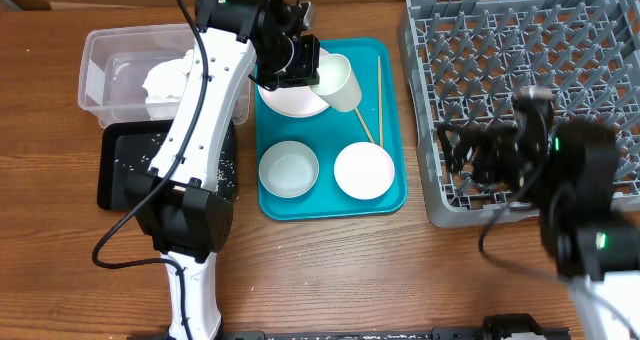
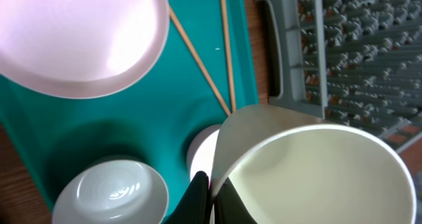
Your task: Sort waste into correct bins and load items into the dishwasher
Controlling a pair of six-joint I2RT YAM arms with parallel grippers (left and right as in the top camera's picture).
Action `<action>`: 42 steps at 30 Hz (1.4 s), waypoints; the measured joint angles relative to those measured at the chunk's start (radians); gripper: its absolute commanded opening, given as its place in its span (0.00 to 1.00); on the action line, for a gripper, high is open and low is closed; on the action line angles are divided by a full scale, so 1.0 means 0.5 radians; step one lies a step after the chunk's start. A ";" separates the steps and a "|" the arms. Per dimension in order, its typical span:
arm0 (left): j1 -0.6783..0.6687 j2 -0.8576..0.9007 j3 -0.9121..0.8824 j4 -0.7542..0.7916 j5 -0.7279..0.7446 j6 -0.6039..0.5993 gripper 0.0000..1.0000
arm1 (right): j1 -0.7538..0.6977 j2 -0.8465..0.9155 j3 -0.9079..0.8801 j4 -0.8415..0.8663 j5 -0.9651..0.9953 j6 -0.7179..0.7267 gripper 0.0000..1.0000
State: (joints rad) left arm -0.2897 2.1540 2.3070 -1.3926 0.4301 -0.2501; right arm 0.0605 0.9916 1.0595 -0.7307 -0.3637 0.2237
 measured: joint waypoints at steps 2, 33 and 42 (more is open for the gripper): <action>0.000 0.000 0.000 0.000 0.053 0.023 0.04 | 0.000 0.179 0.162 -0.084 -0.028 -0.027 1.00; 0.085 0.000 0.000 -0.012 0.928 0.338 0.04 | 0.000 0.706 0.263 0.398 -0.859 -0.042 1.00; 0.152 0.000 0.000 -0.011 1.155 0.363 0.04 | 0.000 0.834 0.263 0.664 -1.225 -0.027 0.98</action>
State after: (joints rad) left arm -0.2138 2.1540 2.3070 -1.3983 1.0077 -0.0685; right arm 0.0605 1.4086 1.1912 -0.3988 -0.9764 0.2100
